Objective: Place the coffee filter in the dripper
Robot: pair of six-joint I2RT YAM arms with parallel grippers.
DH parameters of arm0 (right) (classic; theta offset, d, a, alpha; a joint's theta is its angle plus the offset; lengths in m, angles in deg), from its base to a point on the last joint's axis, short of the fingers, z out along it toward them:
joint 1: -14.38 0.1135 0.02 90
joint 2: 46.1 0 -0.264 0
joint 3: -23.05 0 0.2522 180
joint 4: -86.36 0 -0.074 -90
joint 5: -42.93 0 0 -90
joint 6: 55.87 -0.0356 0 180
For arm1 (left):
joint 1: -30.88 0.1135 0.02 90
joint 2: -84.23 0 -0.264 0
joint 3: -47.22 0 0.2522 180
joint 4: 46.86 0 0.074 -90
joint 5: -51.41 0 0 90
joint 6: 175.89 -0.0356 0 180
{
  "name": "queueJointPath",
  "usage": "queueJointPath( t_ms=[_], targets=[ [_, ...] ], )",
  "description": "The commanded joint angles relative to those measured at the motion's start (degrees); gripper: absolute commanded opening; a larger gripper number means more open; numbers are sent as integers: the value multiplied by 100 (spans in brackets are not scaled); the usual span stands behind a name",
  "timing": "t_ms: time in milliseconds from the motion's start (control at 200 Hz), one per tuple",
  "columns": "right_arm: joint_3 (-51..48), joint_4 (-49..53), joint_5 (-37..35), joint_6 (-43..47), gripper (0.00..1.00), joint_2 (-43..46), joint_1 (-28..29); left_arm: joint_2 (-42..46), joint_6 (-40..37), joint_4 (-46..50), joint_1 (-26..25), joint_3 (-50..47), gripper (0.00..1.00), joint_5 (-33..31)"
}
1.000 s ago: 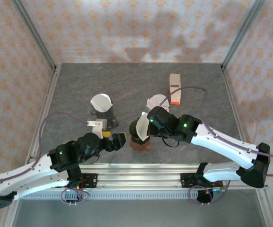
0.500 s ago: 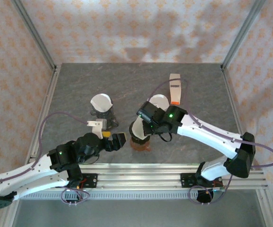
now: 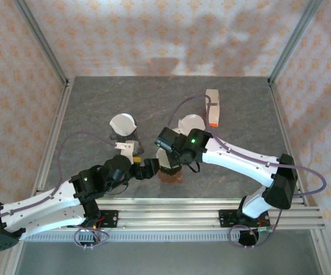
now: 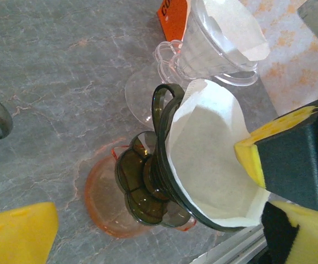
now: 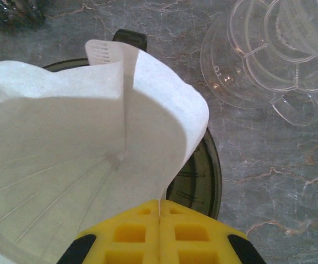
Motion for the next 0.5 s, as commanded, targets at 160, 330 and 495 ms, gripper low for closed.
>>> queueJointPath(
  t_ms=[160, 330, 495],
  targets=[
    [129, 85, -239, 24, 0, 19, 17, -626, -116, -536, 334, 186, 88, 380],
    [84, 13, -194, -2, 0, 47, 14, -795, -46, -555, 493, 147, 83, 392],
    [56, -23, -213, -45, 0, 104, 19, -871, -48, -621, 529, 118, 78, 497]
  ],
)
